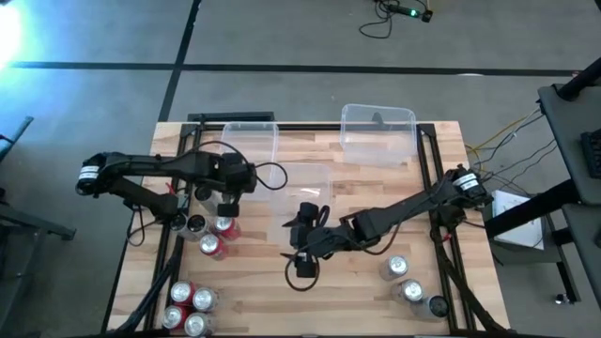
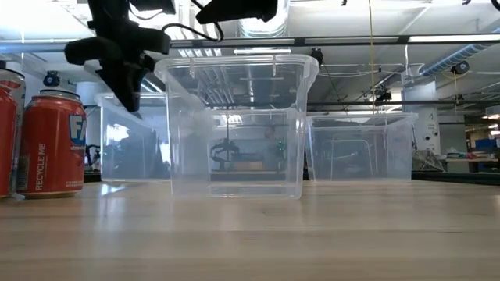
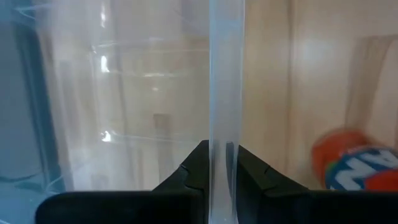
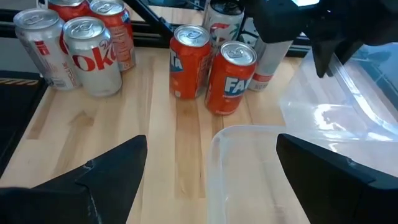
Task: Sort soda cans
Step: Adjust the transparent bins
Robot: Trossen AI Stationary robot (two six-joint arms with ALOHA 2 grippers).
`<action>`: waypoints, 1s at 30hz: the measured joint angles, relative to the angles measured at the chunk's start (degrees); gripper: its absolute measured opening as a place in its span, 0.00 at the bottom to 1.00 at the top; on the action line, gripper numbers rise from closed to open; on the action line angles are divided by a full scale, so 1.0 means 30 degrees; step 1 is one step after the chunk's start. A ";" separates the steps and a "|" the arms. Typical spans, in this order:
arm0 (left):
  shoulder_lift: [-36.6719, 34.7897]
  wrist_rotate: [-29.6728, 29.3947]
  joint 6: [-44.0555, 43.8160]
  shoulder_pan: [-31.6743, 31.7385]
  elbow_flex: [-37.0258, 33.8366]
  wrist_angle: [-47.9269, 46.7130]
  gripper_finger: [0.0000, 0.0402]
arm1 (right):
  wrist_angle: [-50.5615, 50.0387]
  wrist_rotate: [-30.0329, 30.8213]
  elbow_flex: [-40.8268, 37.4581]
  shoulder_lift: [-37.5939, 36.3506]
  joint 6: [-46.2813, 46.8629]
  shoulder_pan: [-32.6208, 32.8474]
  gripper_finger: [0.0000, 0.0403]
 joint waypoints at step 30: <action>-0.0021 0.0626 -0.0855 0.0000 -0.0066 -0.0114 0.40 | -0.4739 -0.1479 -0.0334 0.0153 0.2910 -0.0391 0.63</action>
